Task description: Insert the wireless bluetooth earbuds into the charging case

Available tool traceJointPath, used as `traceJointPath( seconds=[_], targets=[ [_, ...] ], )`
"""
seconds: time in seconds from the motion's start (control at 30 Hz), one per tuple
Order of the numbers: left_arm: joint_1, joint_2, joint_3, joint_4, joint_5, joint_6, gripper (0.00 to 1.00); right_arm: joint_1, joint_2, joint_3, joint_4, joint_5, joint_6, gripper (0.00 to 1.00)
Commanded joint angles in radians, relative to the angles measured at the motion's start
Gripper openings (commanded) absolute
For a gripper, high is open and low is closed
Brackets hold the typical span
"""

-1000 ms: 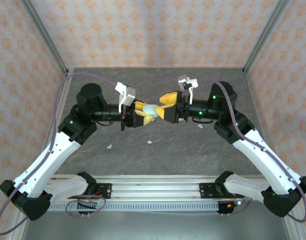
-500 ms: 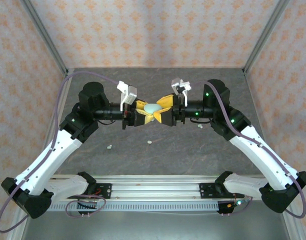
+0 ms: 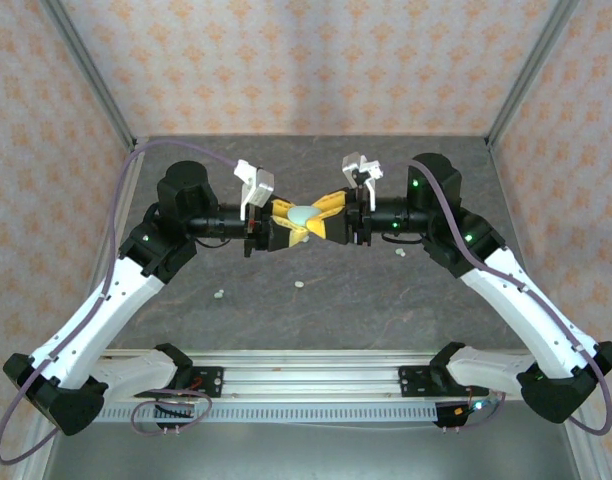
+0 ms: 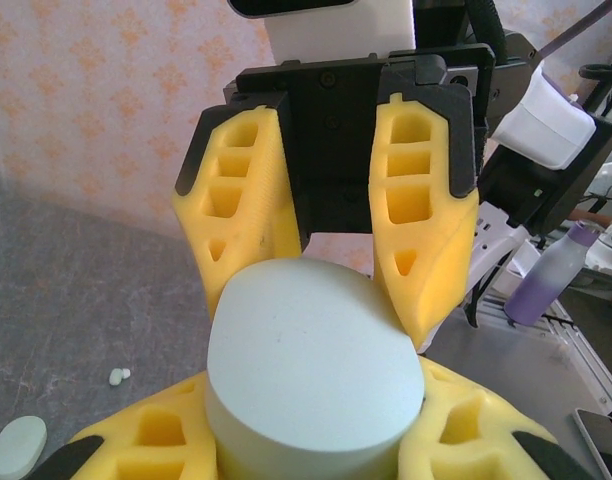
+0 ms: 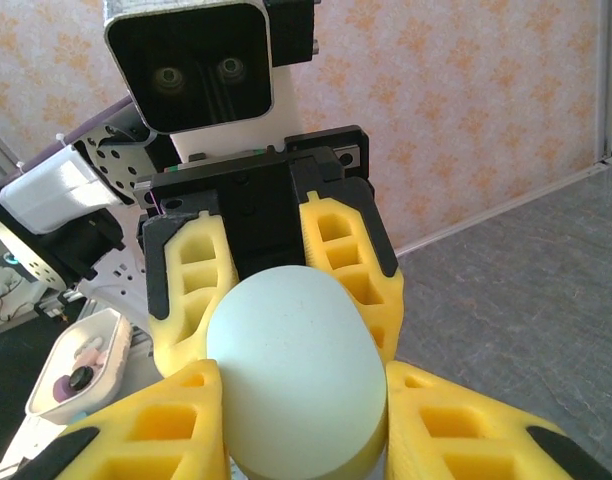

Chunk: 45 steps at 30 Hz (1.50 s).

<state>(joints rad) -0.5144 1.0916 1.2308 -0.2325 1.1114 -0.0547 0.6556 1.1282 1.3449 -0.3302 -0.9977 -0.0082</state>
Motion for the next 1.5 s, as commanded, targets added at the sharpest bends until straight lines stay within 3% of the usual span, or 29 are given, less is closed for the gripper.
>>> traceJointPath(
  seconds=[0.0,0.2,0.43,0.5,0.7,0.83,1.17,1.27,1.47],
  targets=[
    [-0.008,0.001,0.037,0.018,0.031,-0.001,0.0,0.001,0.022,0.033,0.033,0.034,0.052,0.26],
    [-0.008,-0.005,0.03,0.017,0.036,0.001,0.0,-0.027,0.035,0.046,0.07,0.028,0.181,0.22],
    [-0.008,-0.009,0.027,0.015,0.039,0.005,0.0,-0.052,0.046,0.032,0.154,0.007,0.332,0.24],
    [-0.009,-0.011,0.026,0.016,0.038,0.008,0.0,-0.056,0.044,0.028,0.159,0.02,0.356,0.28],
    [-0.008,-0.017,0.02,0.011,0.025,0.013,0.0,-0.076,0.023,0.0,0.153,0.182,0.449,0.58],
    [-0.008,-0.028,0.006,0.021,0.012,0.01,0.0,-0.089,-0.024,-0.052,0.193,0.28,0.481,0.62],
    [-0.008,-0.035,0.0,0.024,0.002,0.011,0.0,-0.088,-0.104,-0.112,0.271,0.235,0.496,0.69],
    [-0.008,-0.042,-0.005,0.011,-0.005,0.016,0.0,-0.091,-0.123,-0.117,0.227,0.277,0.486,0.69],
    [-0.006,-0.091,-0.033,-0.038,-0.045,0.04,0.0,-0.099,-0.078,-0.073,-0.05,0.508,0.498,0.67]
  ],
)
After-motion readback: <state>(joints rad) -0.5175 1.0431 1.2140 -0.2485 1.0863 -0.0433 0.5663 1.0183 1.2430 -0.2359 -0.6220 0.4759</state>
